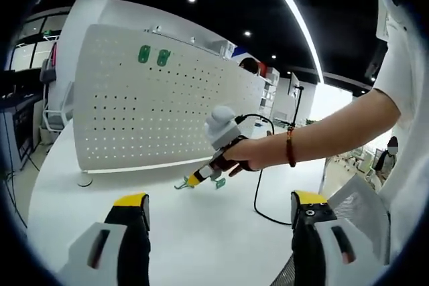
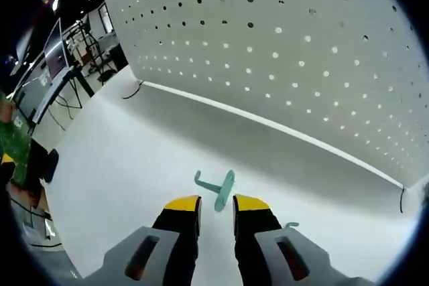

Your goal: Insert the hook assembly into the mounting plate slot until the hook locks in place.

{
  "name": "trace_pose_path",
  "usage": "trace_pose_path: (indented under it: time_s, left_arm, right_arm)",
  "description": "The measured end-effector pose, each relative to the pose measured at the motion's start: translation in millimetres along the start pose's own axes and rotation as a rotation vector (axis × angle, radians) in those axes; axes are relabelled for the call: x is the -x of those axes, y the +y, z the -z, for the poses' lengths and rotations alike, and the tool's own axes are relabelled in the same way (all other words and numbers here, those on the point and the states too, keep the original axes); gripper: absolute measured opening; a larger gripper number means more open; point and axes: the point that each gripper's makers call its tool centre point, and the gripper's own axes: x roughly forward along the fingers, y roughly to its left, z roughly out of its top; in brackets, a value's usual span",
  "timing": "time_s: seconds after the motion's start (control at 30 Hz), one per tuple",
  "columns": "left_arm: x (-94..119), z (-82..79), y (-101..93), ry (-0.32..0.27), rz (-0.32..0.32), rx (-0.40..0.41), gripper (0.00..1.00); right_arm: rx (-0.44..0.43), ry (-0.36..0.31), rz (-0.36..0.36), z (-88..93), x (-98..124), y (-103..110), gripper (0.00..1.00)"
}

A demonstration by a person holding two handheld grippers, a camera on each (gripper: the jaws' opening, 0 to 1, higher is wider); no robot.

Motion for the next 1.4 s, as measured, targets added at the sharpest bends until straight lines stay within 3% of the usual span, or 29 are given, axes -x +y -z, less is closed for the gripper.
trace_pose_path:
  time_s: [0.5,0.83,1.4]
  left_arm:
    - [-2.6,4.6,3.9,0.015,-0.009,0.016,0.89]
    - [-6.9,2.6,4.0,0.016,0.001,0.013,0.88]
    - [-8.4,0.6,3.0,0.022,-0.001,0.002,0.88]
  right_arm:
    - [-0.039,0.026,-0.013,7.8,-13.1,-0.6,0.15]
    - [-0.063,0.013,-0.012,1.2,-13.5,-4.2,0.14]
    - [-0.089,0.031,-0.028,7.7,-15.6,-5.0,0.03]
